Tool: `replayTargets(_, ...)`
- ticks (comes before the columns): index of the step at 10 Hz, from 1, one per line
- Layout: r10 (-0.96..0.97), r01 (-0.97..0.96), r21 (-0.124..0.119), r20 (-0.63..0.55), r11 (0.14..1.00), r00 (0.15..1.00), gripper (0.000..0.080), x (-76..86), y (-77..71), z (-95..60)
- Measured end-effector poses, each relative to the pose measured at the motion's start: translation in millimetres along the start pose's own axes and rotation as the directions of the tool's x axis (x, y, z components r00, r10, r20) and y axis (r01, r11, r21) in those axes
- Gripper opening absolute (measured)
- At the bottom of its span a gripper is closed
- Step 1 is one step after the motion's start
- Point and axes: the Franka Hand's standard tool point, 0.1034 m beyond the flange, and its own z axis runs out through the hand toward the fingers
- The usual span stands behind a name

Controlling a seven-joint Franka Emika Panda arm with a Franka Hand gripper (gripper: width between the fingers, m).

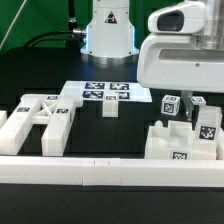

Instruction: Assemble chair

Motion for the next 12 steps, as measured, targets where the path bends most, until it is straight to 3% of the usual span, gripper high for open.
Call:
replayTargets(2,0.077,-0.077,-0.015,-0.009,0.997,0.997,0.0285,3.5,6.6,-0.8)
replayTargets(3,0.072,-0.072,-0.015,-0.009,0.997,0.997,0.0415,3.4,6.3,-0.7)
replayTargets(4,0.072,-0.072,-0.014,-0.008,0.997,0.997,0.0415,3.3,6.0,-0.7)
replayTargets(5,0.071,-0.071,-0.014,-0.009,0.997,0.997,0.0584,3.4,5.6,-1.4)
replayTargets(6,0.003,-0.003,-0.005,-0.010,1.000,1.000,0.0629,-2.4,4.0,-12.8)
replayTargets(7,-0.060,0.061,0.011,-0.028,0.998,0.998,0.0629,-12.1,12.4,-28.9)
replayTargets(8,-0.085,0.086,0.024,-0.050,0.996,0.995,0.0645,-29.7,33.9,-40.3)
replayTargets(9,-0.066,0.067,0.020,-0.053,0.998,0.996,0.0649,-46.2,58.5,-37.8)
replayTargets(12,-0.062,0.062,0.016,-0.041,0.998,0.997,0.0649,-47.5,57.5,-34.4)
